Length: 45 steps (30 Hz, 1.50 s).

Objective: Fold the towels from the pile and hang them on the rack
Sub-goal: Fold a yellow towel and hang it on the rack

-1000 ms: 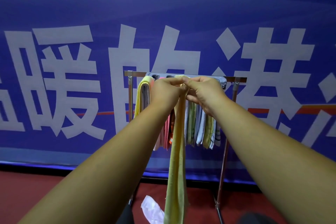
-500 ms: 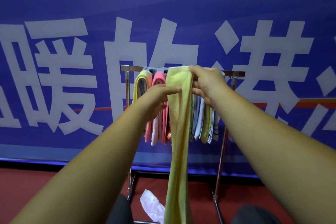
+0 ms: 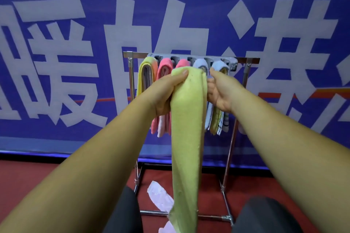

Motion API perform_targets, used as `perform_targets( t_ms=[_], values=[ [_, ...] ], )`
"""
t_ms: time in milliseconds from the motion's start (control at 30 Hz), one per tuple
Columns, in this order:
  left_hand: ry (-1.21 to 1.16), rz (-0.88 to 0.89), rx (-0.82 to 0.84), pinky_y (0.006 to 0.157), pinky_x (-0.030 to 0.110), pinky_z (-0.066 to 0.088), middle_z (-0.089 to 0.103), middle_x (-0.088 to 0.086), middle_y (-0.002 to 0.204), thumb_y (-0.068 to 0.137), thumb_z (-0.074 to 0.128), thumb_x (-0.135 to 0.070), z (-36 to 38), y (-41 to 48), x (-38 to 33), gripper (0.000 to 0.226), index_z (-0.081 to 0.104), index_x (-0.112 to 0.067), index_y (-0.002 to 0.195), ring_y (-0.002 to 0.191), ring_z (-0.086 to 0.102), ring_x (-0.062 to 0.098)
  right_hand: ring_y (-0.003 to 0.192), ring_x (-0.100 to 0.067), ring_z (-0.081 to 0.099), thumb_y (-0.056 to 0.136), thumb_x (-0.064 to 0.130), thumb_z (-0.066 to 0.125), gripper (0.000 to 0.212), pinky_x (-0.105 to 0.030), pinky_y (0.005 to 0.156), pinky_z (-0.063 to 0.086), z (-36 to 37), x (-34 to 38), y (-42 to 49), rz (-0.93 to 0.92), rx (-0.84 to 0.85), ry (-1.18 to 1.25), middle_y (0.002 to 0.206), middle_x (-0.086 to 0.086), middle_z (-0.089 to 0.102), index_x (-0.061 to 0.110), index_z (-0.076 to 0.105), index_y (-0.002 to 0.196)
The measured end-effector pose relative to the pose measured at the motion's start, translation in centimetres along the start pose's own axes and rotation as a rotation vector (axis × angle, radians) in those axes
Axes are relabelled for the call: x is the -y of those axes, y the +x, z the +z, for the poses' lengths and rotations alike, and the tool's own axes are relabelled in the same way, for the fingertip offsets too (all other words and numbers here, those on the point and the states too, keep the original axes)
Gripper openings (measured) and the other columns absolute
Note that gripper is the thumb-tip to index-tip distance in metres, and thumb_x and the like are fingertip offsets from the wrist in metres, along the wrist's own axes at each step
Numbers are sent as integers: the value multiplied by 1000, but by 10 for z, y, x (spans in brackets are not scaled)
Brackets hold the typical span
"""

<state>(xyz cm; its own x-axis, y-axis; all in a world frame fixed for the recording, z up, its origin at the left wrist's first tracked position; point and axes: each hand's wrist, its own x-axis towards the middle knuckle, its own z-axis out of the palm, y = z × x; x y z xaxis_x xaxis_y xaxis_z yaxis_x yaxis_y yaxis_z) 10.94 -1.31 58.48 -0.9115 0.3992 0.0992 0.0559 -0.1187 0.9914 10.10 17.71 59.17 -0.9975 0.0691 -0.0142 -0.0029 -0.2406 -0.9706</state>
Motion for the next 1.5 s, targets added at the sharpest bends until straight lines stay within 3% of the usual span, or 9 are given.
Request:
perform_targets(
  t_ms=[233, 400, 567, 700, 867, 967, 1233, 1400, 1500],
  values=[
    [-153, -66, -189, 82, 42, 67, 80, 13, 99, 109, 57, -32, -20, 23, 30, 34, 63, -5, 129, 92, 79, 26, 109, -30, 77, 103, 78, 30, 85, -41, 83, 64, -3, -81, -4, 97, 234, 31, 122, -15, 78, 11, 70, 138],
    [-181, -135, -286, 82, 39, 65, 78, 8, 83, 110, 58, -28, -44, 45, 65, 32, 65, -3, 127, 78, 77, 21, 92, -23, 77, 101, 45, 69, 36, -38, 80, 62, -22, -140, 13, 65, 157, -139, 104, -7, 81, 14, 76, 118],
    [-272, -198, -312, 92, 37, 64, 76, 10, 98, 109, 60, -28, -63, 64, 98, 34, 63, 0, 129, 87, 76, 19, 79, -18, 72, 99, 20, 73, 4, -33, 75, 58, -35, -187, 25, 52, 223, -69, 93, -6, 78, 18, 69, 99],
    [-364, -232, -333, 86, 37, 65, 79, 14, 107, 109, 60, -27, -69, 79, 121, 36, 62, 1, 131, 96, 79, 22, 106, -28, 74, 96, 8, 74, 32, -43, 101, 57, -41, -216, 31, 51, 278, -91, 121, -18, 78, 1, 71, 127],
    [-359, -227, -352, 65, 35, 66, 79, 13, 93, 112, 53, -30, -66, 92, 142, 37, 61, 0, 132, 80, 79, 22, 93, -22, 76, 93, 20, 79, 22, -34, 89, 58, -46, -245, 41, 78, 198, -97, 107, -14, 81, 7, 80, 111],
    [-326, -229, -310, 93, 47, 64, 78, 17, 114, 112, 51, -29, -68, 104, 163, 39, 65, 1, 133, 103, 78, 28, 99, -25, 76, 98, 25, 75, 29, -37, 90, 61, -50, -265, 47, 140, 153, -15, 111, -16, 80, 5, 76, 118],
    [-48, -425, -13, 115, 47, 49, 67, 14, 143, 106, 46, -63, -77, 115, 253, 70, 59, -10, 149, 133, 65, 30, 123, -32, 72, 112, 33, 54, 39, -47, 106, 57, -40, -286, 78, 291, 3, 348, 132, -17, 74, 11, 65, 142],
    [171, -628, -109, 94, 44, 54, 71, 10, 111, 91, 39, -89, -92, 105, 329, 97, 70, -6, 130, 98, 66, 29, 99, -34, 79, 110, 58, 41, 62, -50, 88, 63, -45, -288, 99, 468, -12, 550, 114, -20, 79, 5, 70, 128],
    [360, -686, -89, 81, 42, 45, 70, 7, 98, 100, 45, -68, -89, 105, 338, 58, 72, -17, 96, 78, 61, 26, 117, -40, 72, 103, 71, 44, 71, -65, 101, 53, -48, -293, 114, 551, -23, 495, 128, -19, 75, 14, 62, 142]
  ],
)
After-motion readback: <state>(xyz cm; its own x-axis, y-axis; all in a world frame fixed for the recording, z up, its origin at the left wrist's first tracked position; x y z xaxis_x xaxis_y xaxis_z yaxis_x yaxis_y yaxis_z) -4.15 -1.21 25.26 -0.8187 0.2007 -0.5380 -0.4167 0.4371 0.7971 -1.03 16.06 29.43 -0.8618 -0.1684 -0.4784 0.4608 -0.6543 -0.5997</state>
